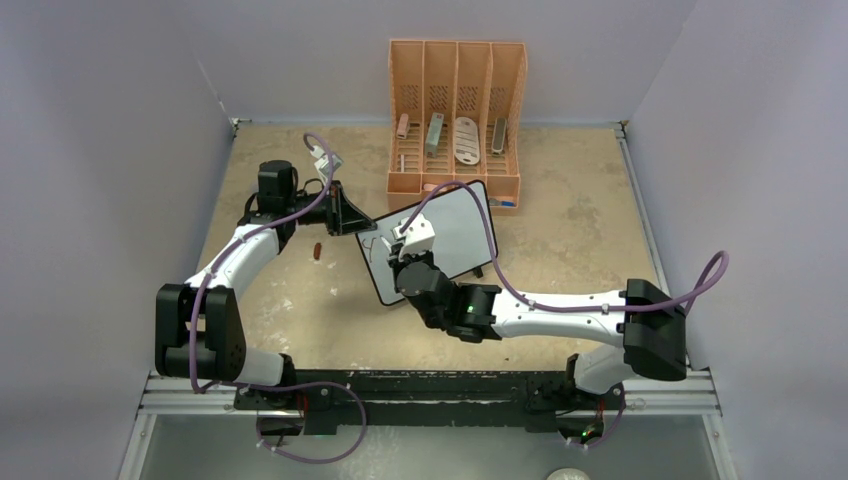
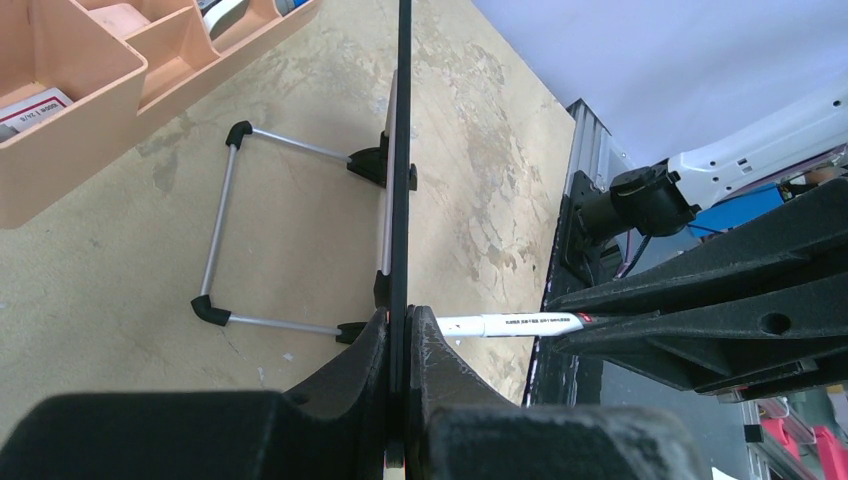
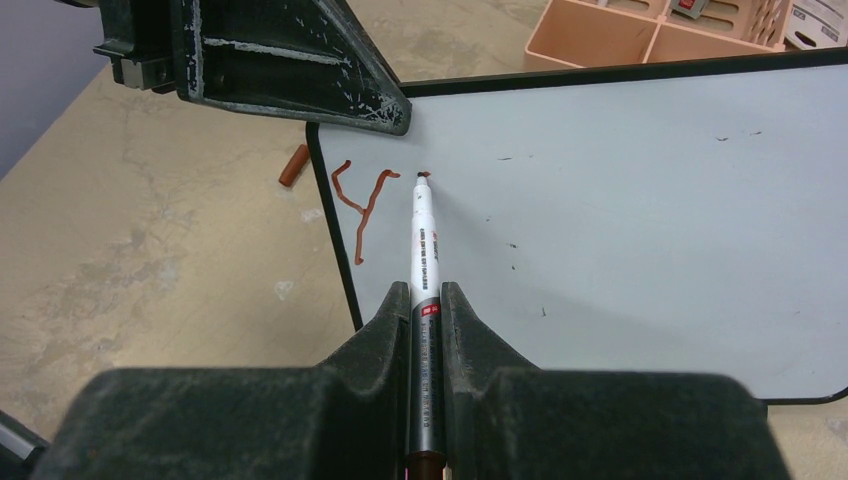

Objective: Write a sentence on the whiteboard

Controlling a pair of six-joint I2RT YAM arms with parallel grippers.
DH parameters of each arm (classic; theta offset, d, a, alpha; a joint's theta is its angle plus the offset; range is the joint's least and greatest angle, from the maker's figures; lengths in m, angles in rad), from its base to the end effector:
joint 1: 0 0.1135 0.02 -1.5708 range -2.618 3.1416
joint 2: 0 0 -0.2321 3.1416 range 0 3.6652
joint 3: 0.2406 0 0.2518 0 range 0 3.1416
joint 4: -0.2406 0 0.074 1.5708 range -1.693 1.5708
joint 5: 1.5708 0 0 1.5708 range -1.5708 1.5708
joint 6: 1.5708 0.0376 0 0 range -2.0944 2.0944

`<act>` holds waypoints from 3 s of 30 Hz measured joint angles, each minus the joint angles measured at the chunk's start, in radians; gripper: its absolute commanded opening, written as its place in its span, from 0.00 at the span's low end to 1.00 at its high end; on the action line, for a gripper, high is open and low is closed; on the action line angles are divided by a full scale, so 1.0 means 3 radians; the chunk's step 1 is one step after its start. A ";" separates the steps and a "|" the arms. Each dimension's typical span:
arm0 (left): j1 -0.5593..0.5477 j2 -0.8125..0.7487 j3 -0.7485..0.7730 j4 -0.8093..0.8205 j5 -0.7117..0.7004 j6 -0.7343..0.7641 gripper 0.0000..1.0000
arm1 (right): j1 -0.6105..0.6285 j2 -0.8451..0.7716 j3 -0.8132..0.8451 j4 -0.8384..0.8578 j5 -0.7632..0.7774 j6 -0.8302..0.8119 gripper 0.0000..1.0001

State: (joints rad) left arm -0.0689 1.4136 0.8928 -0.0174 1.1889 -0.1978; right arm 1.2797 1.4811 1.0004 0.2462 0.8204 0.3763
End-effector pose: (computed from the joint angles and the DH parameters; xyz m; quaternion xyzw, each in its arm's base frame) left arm 0.2981 -0.0555 0.2280 0.2295 0.7368 -0.5371 0.3406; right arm 0.1241 0.3185 0.2616 -0.0919 0.7555 0.2068 0.6148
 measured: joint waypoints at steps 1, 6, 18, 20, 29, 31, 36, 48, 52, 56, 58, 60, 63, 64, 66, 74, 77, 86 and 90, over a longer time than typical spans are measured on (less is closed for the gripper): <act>0.0000 0.0000 0.0000 0.0000 0.0000 0.0000 0.00 | 0.0000 0.0000 0.0000 0.0000 -0.0001 -0.0001 0.00; 0.0000 0.0000 0.0000 0.0000 0.0000 0.0000 0.00 | 0.0000 0.0000 0.0003 0.0003 -0.0019 -0.0011 0.00; 0.0000 0.0000 0.0000 0.0000 0.0001 0.0000 0.00 | 0.0000 0.0001 0.0003 0.0000 -0.0127 -0.0045 0.00; 0.0000 0.0000 0.0000 0.0000 0.0001 0.0000 0.00 | 0.0000 0.0001 0.0003 -0.0013 -0.0154 -0.0045 0.00; 0.0000 0.0000 0.0000 0.0000 -0.0001 0.0001 0.00 | 0.0000 0.0000 0.0003 -0.0123 -0.0243 -0.0029 0.00; 0.0000 0.0000 0.0000 0.0000 -0.0003 0.0001 0.00 | 0.0001 0.0000 0.0004 -0.0160 -0.0262 -0.0015 0.00; 0.0000 0.0000 0.0000 0.0000 -0.0010 0.0001 0.00 | 0.0006 -0.0004 0.0004 -0.0272 -0.0268 0.0029 0.00; 0.0000 0.0000 0.0001 0.0001 -0.0014 0.0003 0.00 | 0.0011 -0.0011 0.0003 -0.0399 -0.0196 0.0108 0.00; 0.0000 0.0000 0.0001 0.0001 -0.0015 0.0004 0.00 | 0.0013 -0.0022 0.0003 -0.0451 -0.0160 0.0127 0.00; 0.0000 0.0000 0.0001 0.0001 -0.0014 0.0003 0.00 | 0.0013 -0.0029 0.0004 -0.0481 -0.0114 0.0146 0.00; 0.0000 0.0000 0.0004 0.0001 -0.0014 0.0003 0.00 | 0.0013 -0.0029 0.0004 -0.0484 -0.0085 0.0154 0.00; 0.0000 0.0000 0.0004 0.0001 -0.0013 0.0003 0.00 | 0.0013 -0.0031 0.0005 -0.0484 -0.0076 0.0164 0.00; 0.0000 0.0000 0.0005 0.0001 -0.0014 0.0004 0.00 | 0.0013 -0.0031 0.0005 -0.0482 -0.0048 0.0168 0.00; 0.0000 0.0000 0.0005 0.0001 -0.0014 0.0004 0.00 | 0.0013 -0.0031 0.0005 -0.0481 -0.0034 0.0168 0.00; 0.0000 0.0000 0.0005 0.0001 -0.0014 0.0004 0.00 | 0.0013 -0.0031 0.0005 -0.0477 -0.0004 0.0168 0.00; 0.0000 0.0000 0.0006 0.0003 -0.0014 0.0004 0.00 | 0.0013 -0.0032 0.0005 -0.0460 0.0006 0.0163 0.00; 0.0000 0.0000 0.0006 0.0001 -0.0014 0.0003 0.00 | 0.0013 -0.0032 0.0011 -0.0449 0.0029 0.0153 0.00; 0.0000 0.0000 0.0008 0.0000 -0.0008 0.0003 0.00 | -0.0006 -0.0031 0.0058 -0.0370 0.0099 0.0086 0.00; 0.0000 0.0000 0.0008 0.0000 -0.0005 0.0003 0.00 | -0.0019 -0.0029 0.0080 -0.0327 0.0104 0.0051 0.00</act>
State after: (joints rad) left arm -0.0689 1.4136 0.8951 -0.0174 1.1873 -0.1970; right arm 1.2739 1.4723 1.0245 0.1482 0.8516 0.3916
